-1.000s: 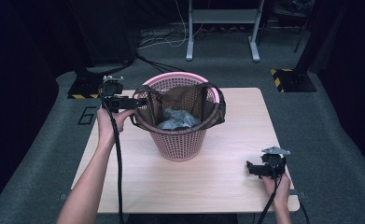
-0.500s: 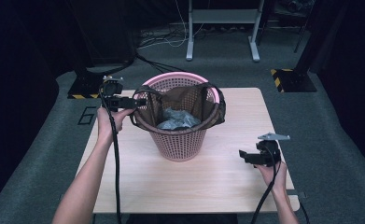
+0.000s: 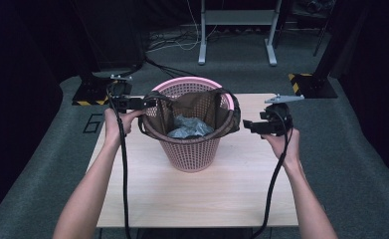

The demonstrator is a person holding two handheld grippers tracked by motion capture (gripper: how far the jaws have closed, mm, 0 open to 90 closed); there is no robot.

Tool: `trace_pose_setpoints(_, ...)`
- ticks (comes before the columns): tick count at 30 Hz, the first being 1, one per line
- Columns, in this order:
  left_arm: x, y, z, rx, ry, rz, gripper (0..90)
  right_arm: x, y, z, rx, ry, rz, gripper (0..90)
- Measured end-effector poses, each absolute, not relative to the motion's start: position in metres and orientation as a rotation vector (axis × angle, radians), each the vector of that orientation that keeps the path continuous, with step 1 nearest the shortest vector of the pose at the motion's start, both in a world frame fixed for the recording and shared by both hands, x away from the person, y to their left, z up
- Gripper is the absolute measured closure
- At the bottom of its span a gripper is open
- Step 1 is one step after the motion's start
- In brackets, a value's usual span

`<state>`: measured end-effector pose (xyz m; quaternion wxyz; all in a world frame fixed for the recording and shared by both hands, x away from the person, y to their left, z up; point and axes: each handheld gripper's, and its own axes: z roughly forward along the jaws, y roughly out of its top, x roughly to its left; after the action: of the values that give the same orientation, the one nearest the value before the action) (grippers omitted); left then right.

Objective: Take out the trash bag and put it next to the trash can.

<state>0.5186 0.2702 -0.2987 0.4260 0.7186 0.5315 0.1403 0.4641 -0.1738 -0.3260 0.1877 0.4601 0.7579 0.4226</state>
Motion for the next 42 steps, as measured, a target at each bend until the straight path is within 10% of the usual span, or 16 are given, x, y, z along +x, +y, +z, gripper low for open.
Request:
trace_pose_setpoints(22,0.517,0.26,-0.288,1.805,1.288,0.485,67.6,0.519,-0.114,-0.272,1.243,2.129,1.22,40.4)
trace_pose_setpoints(42,0.509,0.262,-0.284,1.788,1.278,0.532,75.5,0.542,-0.103,-0.28,1.268,2.136,1.177,71.3)
